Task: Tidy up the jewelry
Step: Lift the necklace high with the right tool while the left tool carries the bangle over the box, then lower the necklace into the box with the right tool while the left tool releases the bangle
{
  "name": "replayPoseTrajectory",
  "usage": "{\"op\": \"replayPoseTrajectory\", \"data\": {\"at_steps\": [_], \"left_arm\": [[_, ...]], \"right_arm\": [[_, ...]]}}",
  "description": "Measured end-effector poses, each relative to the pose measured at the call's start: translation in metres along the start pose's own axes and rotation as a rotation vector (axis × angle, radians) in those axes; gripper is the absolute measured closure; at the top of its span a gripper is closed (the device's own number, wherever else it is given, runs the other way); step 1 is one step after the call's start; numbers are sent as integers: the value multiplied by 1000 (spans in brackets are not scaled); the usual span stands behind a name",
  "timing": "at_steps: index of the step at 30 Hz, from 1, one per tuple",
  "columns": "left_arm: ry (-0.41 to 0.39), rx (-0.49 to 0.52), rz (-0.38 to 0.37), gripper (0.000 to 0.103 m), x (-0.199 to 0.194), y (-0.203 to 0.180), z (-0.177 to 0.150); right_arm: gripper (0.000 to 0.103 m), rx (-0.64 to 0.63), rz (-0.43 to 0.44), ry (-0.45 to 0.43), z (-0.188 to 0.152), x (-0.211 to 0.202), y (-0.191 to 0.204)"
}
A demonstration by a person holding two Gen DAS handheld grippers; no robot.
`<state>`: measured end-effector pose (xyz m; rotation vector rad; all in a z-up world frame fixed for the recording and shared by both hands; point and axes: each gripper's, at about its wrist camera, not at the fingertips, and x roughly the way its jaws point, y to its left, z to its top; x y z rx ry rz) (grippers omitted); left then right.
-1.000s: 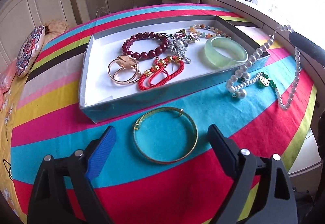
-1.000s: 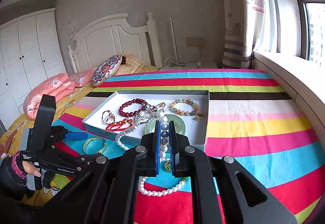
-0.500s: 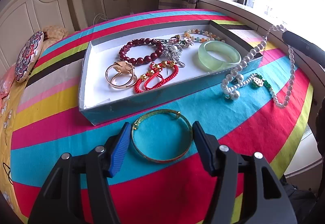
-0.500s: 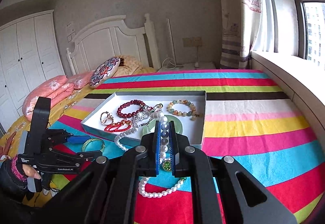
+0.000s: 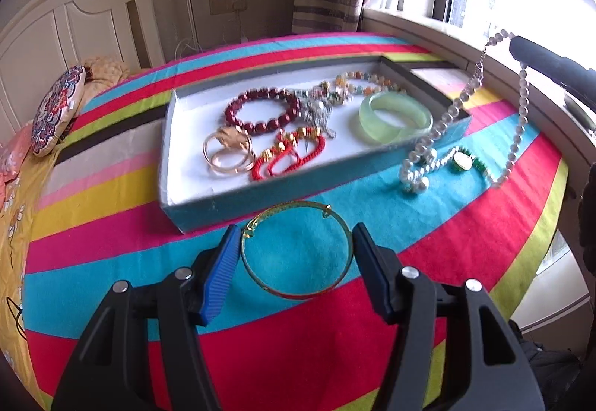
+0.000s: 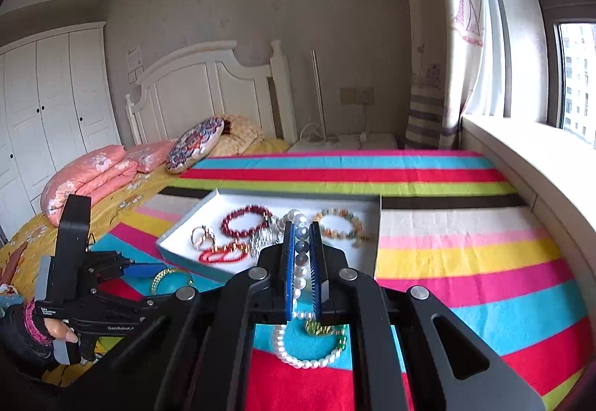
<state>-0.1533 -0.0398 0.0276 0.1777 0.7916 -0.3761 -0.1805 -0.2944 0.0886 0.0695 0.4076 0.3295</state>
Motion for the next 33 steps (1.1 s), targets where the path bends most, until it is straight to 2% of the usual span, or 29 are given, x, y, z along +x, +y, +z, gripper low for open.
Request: {"op": "replayPoseTrajectory", "data": {"at_steps": [7, 17, 24, 33], "left_arm": [[-90, 7, 18, 42, -33, 5, 22], [-165, 63, 34, 42, -62, 1, 48], [-167, 96, 26, 42, -64, -1, 62], [-102, 80, 9, 42, -23, 9, 85]], "right_arm": [[94, -62, -31, -87, 36, -16, 5], [94, -137, -81, -193, 87, -41, 7], [94, -200, -97, -217, 114, -43, 15], [94, -229, -54, -173, 147, 6, 33]]}}
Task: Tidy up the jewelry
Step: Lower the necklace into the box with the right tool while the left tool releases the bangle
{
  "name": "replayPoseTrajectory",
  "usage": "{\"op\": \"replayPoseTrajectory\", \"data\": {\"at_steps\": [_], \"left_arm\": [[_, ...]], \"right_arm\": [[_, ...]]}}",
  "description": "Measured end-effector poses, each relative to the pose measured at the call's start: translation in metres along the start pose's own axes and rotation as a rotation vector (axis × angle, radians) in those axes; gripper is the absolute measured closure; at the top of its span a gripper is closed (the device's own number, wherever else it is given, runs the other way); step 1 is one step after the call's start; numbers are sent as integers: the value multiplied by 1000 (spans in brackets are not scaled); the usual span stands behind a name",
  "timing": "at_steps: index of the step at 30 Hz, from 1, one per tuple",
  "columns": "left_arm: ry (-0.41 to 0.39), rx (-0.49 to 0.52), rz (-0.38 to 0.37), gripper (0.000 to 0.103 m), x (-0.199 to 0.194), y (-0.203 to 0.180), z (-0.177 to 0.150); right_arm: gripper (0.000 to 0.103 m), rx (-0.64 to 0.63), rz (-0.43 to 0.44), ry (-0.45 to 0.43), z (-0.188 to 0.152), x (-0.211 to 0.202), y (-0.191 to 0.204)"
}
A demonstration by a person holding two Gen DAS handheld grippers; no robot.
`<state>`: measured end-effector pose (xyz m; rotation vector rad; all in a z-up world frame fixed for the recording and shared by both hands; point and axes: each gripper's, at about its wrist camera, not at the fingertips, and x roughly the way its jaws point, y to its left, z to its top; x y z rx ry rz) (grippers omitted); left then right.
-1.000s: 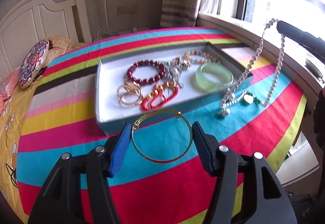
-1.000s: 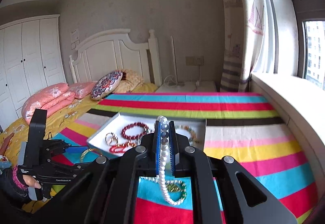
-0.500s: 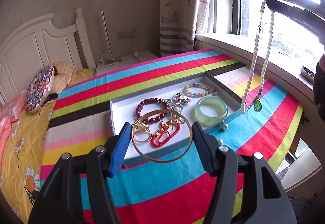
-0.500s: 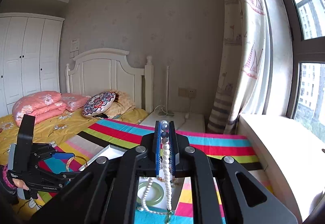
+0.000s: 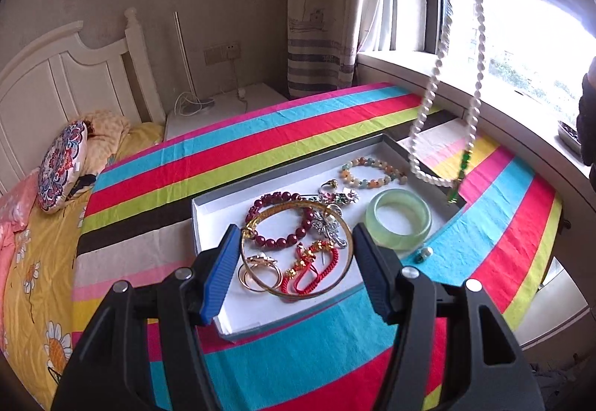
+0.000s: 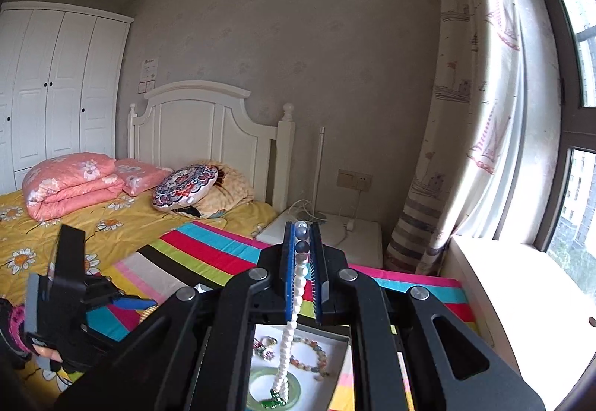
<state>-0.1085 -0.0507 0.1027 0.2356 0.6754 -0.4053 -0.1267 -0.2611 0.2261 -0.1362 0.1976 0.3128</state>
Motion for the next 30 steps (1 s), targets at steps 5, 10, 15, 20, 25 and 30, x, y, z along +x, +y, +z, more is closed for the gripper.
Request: {"op": "replayPoseTrajectory", "data": {"at_steps": [5, 10, 15, 20, 25, 30], "left_arm": [[21, -32, 3, 42, 23, 6, -2], [11, -87, -11, 42, 35, 13, -8], [16, -85, -18, 42, 46, 11, -10], [18, -87, -30, 42, 56, 9, -10], [32, -87, -29, 42, 67, 10, -9], [59, -91, -24, 42, 82, 11, -9]], "right_arm": [[94, -3, 57, 27, 11, 36, 23], [94, 12, 127, 69, 17, 83, 47], [94, 2, 172, 93, 22, 119, 75], [94, 11, 191, 129, 12, 141, 86], [94, 35, 152, 230, -29, 163, 68], [94, 92, 107, 313, -80, 162, 32]]}}
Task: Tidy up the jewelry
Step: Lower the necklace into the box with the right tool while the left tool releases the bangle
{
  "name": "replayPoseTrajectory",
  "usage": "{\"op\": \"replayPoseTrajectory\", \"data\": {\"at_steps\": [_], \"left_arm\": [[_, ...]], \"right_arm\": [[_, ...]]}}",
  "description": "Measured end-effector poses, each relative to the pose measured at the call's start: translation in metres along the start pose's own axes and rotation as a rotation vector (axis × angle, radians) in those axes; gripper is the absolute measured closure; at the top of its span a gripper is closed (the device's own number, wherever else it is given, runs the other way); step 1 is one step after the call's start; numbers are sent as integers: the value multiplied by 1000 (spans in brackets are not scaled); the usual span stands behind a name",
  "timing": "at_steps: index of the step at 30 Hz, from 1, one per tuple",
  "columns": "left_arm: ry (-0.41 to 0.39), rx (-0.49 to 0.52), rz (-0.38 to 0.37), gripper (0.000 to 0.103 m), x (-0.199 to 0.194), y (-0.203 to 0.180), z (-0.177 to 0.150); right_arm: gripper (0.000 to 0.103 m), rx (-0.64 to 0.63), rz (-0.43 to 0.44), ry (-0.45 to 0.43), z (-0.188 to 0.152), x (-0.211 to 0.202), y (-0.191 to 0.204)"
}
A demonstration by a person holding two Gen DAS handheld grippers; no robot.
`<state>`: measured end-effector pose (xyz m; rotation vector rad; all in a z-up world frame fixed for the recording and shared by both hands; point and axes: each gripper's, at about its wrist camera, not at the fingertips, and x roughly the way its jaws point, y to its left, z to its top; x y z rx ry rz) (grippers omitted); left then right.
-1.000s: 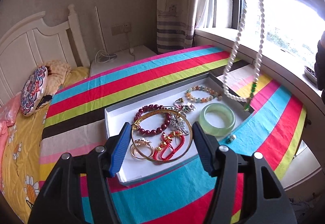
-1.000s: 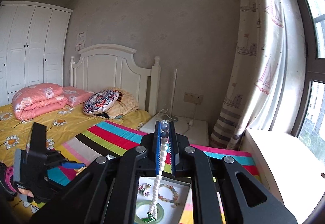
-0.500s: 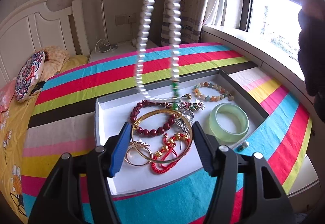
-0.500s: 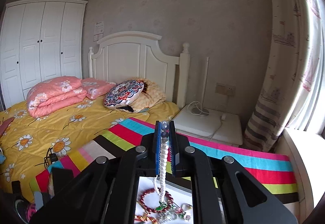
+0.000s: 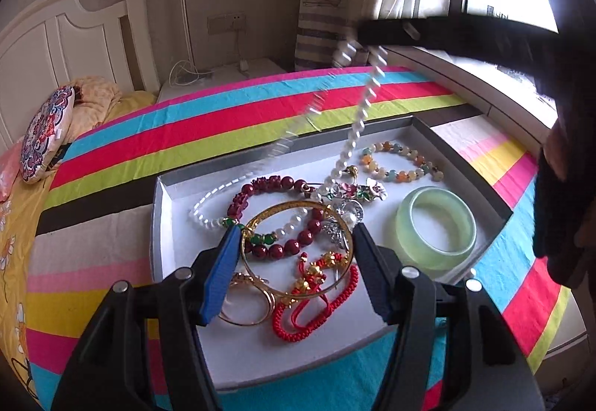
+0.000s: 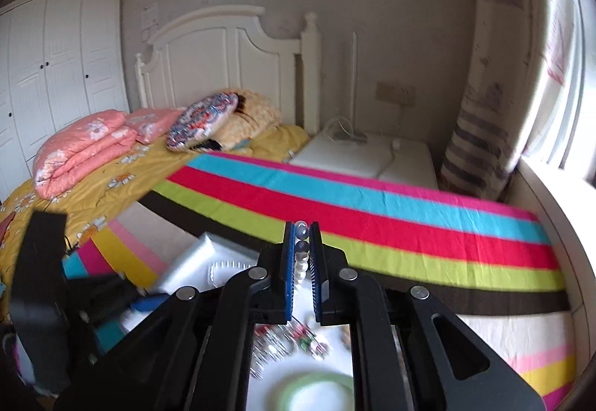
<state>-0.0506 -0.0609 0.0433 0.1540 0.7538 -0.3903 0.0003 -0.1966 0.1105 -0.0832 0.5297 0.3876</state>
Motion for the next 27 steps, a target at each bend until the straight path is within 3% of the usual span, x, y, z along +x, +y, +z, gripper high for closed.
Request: {"op": "replayPoseTrajectory", "data": {"at_steps": [6, 12, 13, 16, 23, 27], "left_arm": [[63, -36, -1, 42, 23, 5, 2], [85, -66, 4, 42, 30, 10, 5], [88, -65, 3, 41, 31, 12, 6], [84, -59, 7, 22, 29, 10, 5], [4, -60, 81, 3, -1, 14, -6], [-62, -88, 140, 2, -34, 21, -20]], "right_arm": [[94, 75, -53, 124, -49, 19, -42], [91, 153, -55, 201, -78, 23, -61], [85, 170, -56, 211, -80, 24, -64], [26, 232, -31, 202, -86, 16, -71], [24, 293, 19, 110, -98, -31, -76], [24, 339, 26, 74, -114, -61, -78]]}}
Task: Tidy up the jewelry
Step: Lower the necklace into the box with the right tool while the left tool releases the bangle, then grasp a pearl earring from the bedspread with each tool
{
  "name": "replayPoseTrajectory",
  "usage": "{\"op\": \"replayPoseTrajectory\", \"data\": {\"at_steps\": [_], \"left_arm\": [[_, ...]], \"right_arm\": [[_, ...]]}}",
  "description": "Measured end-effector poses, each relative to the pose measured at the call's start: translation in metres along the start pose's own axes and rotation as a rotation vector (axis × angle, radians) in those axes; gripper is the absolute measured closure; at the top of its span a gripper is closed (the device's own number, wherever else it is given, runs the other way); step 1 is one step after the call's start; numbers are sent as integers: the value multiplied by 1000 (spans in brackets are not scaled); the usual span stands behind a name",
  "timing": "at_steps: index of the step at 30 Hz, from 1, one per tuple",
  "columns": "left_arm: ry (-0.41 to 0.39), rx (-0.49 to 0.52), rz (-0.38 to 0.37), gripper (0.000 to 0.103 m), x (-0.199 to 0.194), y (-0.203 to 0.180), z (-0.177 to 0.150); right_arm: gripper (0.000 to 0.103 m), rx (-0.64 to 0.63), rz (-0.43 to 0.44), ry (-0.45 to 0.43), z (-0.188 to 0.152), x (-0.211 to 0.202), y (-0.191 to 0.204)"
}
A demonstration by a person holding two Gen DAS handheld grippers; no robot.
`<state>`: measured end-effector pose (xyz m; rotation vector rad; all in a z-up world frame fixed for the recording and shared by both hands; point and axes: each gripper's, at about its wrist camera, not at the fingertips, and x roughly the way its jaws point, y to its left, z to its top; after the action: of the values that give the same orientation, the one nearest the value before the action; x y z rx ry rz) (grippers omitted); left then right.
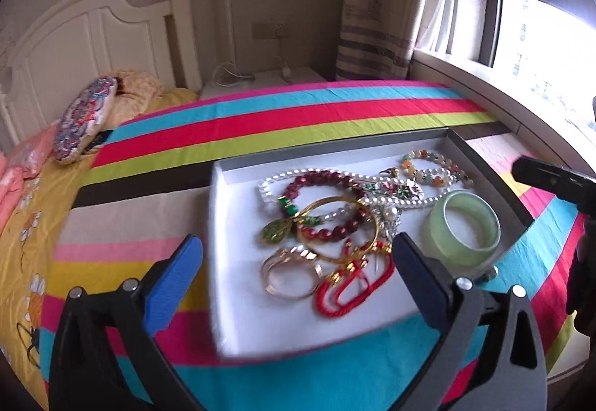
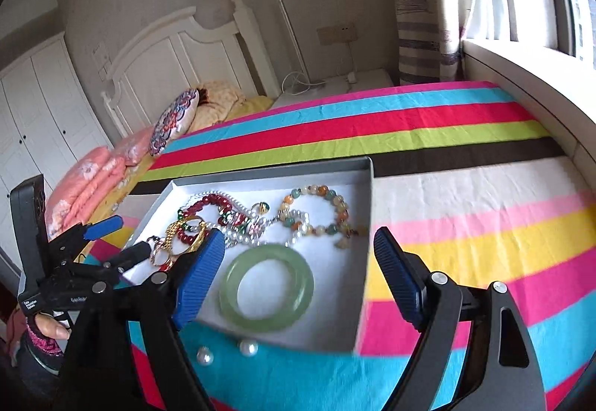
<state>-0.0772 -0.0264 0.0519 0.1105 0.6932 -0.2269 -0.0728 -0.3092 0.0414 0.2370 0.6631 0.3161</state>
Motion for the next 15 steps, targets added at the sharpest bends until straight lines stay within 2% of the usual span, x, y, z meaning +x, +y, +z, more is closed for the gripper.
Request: {"op": "replayPoseTrajectory", "data": {"at_steps": [6, 8, 14, 15], "left_arm": [[-43, -41, 37, 2, -43, 13, -33], [-39, -39, 42, 2, -48, 13, -45], [-22, -7, 50, 2, -43, 4, -59], [-21, -8, 44, 2, -43, 4, -59]], "right_arm": [[24, -10, -5, -15, -39, -36, 3], [25, -39, -34, -3, -53, -41, 11], [48, -66, -62, 31, -75, -39, 35], [50, -72, -72, 41, -76, -35, 39]]}}
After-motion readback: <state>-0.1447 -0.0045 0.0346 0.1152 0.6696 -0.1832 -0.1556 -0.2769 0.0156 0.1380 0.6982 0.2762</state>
